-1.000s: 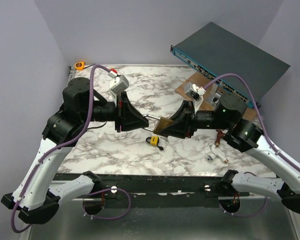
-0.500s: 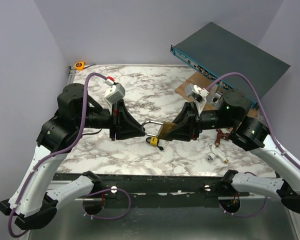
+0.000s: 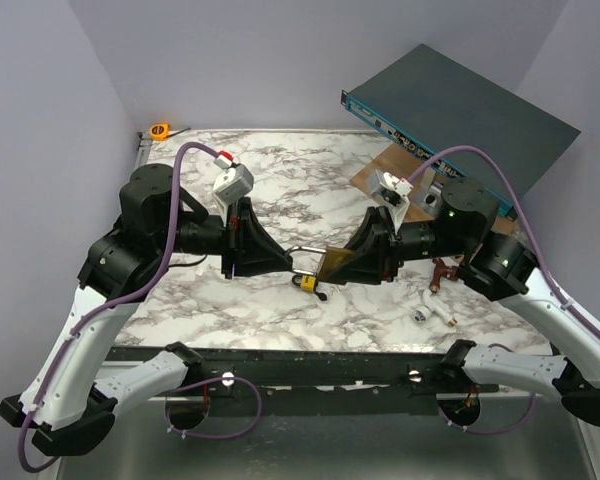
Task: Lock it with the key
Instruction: Lock the lock.
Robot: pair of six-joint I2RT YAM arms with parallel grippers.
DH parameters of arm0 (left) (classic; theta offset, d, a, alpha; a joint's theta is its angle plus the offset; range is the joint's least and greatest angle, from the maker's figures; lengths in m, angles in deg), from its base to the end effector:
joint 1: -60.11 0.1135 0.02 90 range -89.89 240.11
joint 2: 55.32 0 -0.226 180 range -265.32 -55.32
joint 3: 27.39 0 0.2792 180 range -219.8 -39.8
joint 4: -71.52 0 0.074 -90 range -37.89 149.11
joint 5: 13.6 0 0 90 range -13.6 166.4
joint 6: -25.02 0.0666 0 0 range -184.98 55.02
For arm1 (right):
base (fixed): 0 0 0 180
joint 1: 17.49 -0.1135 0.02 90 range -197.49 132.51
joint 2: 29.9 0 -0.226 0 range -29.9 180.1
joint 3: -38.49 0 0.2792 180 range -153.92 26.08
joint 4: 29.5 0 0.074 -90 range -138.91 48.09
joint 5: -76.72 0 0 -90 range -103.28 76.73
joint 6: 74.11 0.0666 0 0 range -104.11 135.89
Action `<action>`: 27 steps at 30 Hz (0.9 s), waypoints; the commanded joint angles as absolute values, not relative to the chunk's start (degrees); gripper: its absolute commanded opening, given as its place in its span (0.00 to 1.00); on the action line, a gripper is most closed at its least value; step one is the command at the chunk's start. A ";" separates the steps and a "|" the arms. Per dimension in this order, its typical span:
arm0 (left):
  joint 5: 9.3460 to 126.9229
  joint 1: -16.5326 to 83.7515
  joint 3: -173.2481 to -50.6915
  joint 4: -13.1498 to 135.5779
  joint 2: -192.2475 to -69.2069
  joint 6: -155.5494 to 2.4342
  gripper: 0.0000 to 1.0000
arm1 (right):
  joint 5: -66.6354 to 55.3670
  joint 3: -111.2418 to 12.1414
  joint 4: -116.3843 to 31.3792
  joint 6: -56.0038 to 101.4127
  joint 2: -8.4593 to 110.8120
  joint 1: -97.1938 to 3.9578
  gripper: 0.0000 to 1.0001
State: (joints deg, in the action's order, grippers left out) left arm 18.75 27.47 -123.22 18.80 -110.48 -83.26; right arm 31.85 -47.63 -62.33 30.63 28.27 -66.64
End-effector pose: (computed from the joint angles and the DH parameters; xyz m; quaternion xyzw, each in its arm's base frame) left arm 0.1464 -0.1606 0.4581 0.3860 0.6379 -0.5753 0.3364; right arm 0.1396 0.2336 0.4261 -0.4491 0.5730 0.5703 0.3804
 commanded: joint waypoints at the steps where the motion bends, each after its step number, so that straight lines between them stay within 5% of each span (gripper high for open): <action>1: 16.94 27.24 -121.75 20.21 -110.21 -83.25 0.06 | 34.79 -50.73 -59.97 29.73 28.16 -66.72 0.01; 3: 17.07 27.23 -121.17 20.63 -109.97 -83.35 0.00 | 34.97 -50.66 -59.84 29.69 28.32 -66.72 0.01; 27: 29.53 21.53 -116.09 28.32 -108.84 -88.91 0.00 | 37.75 -48.66 -46.16 36.90 29.95 -66.71 0.01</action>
